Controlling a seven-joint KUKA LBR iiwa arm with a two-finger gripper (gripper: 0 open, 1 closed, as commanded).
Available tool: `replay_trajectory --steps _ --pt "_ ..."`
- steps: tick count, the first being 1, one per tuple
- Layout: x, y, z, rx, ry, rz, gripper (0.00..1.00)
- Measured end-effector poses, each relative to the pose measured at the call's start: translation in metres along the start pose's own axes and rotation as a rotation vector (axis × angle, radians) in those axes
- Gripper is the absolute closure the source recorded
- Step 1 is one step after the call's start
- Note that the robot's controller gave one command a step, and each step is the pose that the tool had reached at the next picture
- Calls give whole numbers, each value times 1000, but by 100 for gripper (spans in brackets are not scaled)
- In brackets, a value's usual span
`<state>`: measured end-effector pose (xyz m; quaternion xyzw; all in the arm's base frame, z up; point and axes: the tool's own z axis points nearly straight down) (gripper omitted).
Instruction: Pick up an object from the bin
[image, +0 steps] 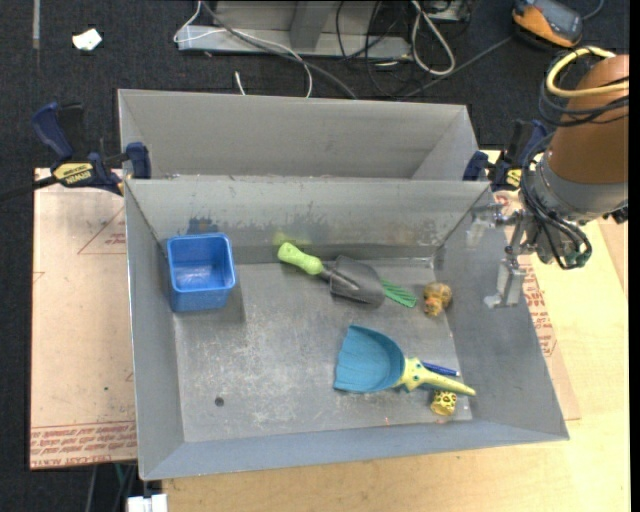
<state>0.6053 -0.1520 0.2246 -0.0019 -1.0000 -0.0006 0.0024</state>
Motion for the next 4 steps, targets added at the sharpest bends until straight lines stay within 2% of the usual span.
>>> replay_trajectory --steps 1,2,3,4 --pt "-1 1 -5 1 -7 -3 0" --pt "-3 2 16 3 -16 46 0" --pt "-3 20 18 0 -6 18 0" --pt "-13 15 54 3 -21 28 0"
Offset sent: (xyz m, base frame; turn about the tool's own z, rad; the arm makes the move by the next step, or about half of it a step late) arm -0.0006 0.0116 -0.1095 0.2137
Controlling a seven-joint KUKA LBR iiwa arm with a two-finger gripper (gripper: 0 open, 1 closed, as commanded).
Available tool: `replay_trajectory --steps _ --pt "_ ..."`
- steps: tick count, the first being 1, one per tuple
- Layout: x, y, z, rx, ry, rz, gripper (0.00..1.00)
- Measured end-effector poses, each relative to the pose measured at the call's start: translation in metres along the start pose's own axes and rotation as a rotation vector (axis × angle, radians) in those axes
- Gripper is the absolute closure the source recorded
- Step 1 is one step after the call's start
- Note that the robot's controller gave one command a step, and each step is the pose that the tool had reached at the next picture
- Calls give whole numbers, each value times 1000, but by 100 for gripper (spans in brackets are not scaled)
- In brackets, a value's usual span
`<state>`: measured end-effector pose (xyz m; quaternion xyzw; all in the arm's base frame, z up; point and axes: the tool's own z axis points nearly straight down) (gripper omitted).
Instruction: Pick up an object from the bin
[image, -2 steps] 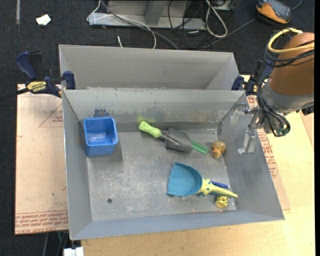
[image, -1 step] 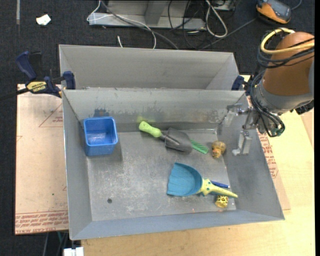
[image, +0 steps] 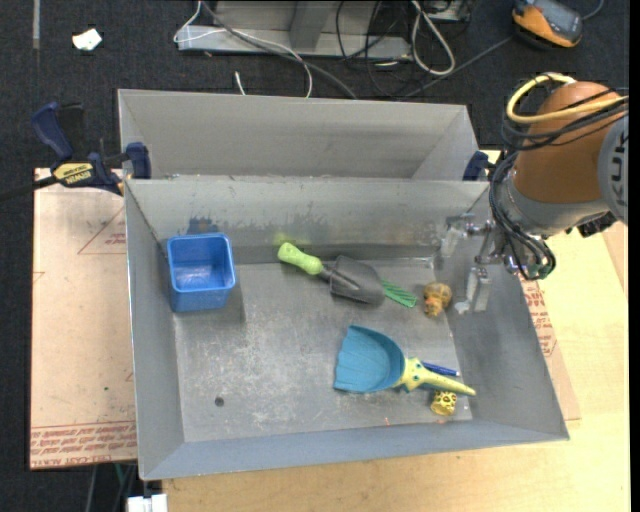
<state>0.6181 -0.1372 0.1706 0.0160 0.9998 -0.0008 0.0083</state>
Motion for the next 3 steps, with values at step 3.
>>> replay_trajectory --steps 3 --pt "13 10 98 0 -2 89 0"
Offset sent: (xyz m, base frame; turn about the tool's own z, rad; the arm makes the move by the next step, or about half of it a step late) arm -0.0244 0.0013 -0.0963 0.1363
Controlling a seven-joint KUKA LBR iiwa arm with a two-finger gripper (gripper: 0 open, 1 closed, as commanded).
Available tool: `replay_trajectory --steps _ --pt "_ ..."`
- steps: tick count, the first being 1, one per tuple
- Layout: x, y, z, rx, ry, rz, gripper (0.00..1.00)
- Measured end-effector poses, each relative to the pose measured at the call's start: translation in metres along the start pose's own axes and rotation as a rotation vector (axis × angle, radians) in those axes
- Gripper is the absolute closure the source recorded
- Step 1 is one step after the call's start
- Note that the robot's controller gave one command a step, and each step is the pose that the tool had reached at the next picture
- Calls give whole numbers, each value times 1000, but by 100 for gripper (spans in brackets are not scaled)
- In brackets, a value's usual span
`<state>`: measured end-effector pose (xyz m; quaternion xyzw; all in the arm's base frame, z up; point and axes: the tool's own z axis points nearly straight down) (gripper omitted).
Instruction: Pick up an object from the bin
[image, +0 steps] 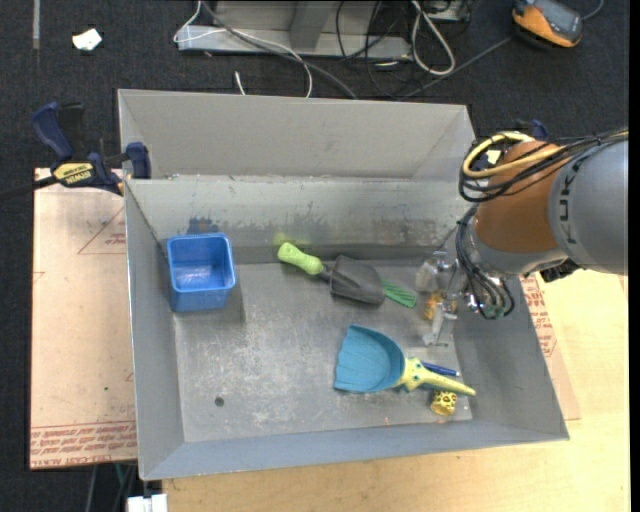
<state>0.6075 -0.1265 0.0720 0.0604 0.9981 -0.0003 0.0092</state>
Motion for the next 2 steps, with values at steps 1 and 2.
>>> replay_trajectory --steps 1,2 --pt "-1 -15 1 -2 -1 83 0" --pt "-8 -15 1 -2 -7 90 100"
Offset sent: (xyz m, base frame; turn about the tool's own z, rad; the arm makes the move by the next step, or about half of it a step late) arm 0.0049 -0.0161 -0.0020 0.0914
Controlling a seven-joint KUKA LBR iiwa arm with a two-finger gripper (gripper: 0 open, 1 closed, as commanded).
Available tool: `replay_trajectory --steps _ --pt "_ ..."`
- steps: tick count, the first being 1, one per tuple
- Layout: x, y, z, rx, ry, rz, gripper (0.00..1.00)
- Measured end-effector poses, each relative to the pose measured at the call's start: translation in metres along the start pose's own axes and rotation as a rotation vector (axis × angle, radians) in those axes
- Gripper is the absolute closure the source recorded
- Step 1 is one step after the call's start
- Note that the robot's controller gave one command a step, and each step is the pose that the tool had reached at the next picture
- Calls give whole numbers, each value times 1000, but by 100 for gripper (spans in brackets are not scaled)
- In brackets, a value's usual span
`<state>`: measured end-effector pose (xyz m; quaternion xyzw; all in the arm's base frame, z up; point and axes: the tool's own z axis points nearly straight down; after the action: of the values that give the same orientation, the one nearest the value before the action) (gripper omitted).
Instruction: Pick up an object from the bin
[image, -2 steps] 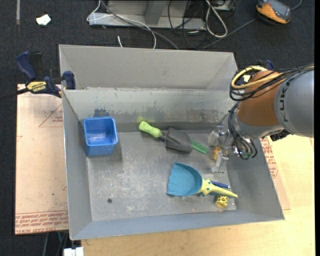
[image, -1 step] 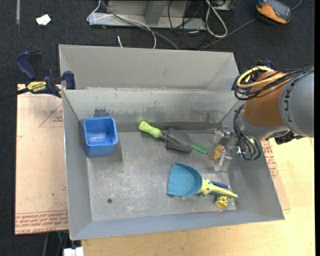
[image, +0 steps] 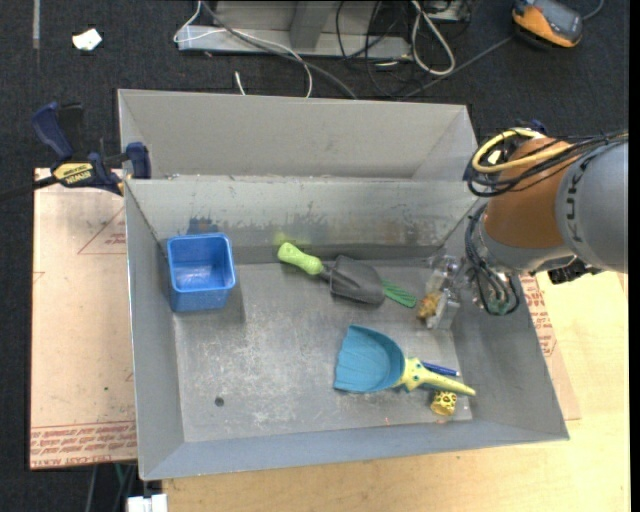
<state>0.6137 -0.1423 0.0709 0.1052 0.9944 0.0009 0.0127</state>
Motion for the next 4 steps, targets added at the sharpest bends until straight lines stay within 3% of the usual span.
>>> replay_trajectory --steps 1,2,3,4 --pt "0 0 0 0 0 0 100" --pt "-5 0 -38 0 0 -65 100" --pt "-18 4 -83 0 -5 -220 100" --pt "49 -18 -10 -1 -3 -129 100"
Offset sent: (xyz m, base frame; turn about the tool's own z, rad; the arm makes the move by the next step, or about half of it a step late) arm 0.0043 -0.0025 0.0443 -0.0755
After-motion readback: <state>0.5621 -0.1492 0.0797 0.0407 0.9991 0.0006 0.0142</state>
